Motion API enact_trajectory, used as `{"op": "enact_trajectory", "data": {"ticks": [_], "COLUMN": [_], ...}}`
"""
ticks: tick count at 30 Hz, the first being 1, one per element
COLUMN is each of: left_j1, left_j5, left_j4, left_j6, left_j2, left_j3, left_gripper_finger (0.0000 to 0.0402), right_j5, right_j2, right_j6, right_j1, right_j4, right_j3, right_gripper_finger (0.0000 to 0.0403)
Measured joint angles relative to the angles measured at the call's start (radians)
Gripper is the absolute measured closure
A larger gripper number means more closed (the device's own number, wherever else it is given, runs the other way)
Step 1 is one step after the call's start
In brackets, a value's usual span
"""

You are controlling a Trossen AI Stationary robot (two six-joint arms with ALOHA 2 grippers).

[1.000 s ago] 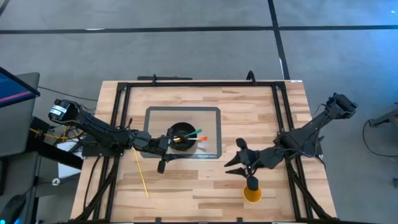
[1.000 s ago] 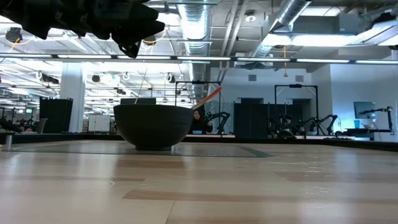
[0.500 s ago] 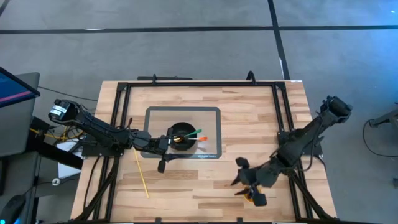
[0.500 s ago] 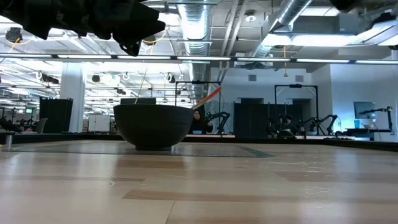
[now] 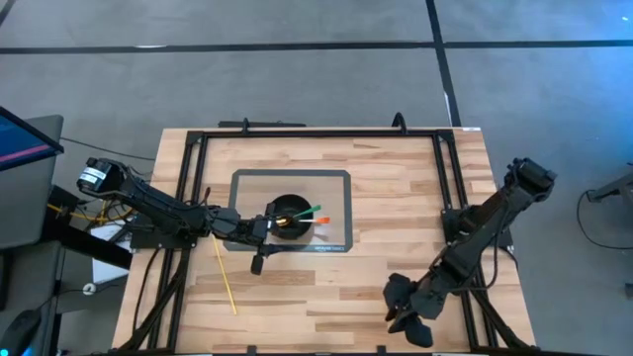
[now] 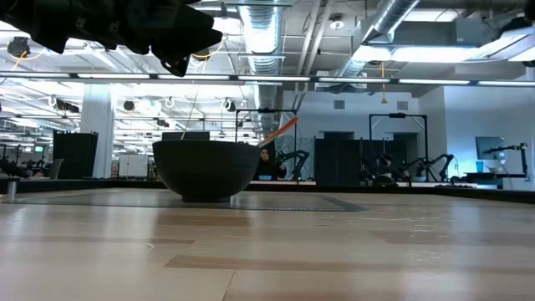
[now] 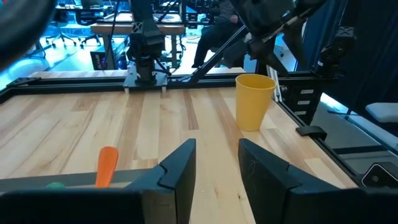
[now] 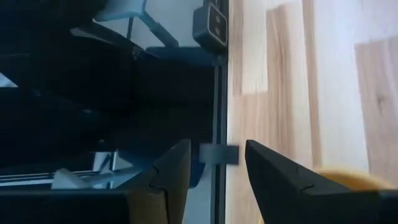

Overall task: Pick & Place Utensil
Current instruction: Put the yellow cup on the transparent mat to the top right of the black bowl

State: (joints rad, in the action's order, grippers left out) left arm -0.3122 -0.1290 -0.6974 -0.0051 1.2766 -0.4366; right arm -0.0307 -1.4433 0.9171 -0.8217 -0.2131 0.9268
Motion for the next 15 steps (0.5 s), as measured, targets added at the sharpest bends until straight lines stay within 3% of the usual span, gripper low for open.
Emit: {"op": "enact_trajectory", "data": {"ticks": [8, 15], "left_j1": [0.000, 0.000], "left_j5": [0.000, 0.000], "left_j4": [-0.004, -0.004], "left_j6": [-0.001, -0.001], "left_j2": [0.000, 0.000], "left_j3": [0.000, 0.000], "left_gripper_finger": [0.0280, 0.0280], "right_j5": [0.051, 0.031], "right_j2": [0.009, -0.002], "right_j6": [0.107, 0.106], "right_j1": [-0.038, -0.038], "right_j4": [-0.231, -0.245], "right_j3": [0.030, 0.034], "right_gripper_finger": [0.0255, 0.0251]}}
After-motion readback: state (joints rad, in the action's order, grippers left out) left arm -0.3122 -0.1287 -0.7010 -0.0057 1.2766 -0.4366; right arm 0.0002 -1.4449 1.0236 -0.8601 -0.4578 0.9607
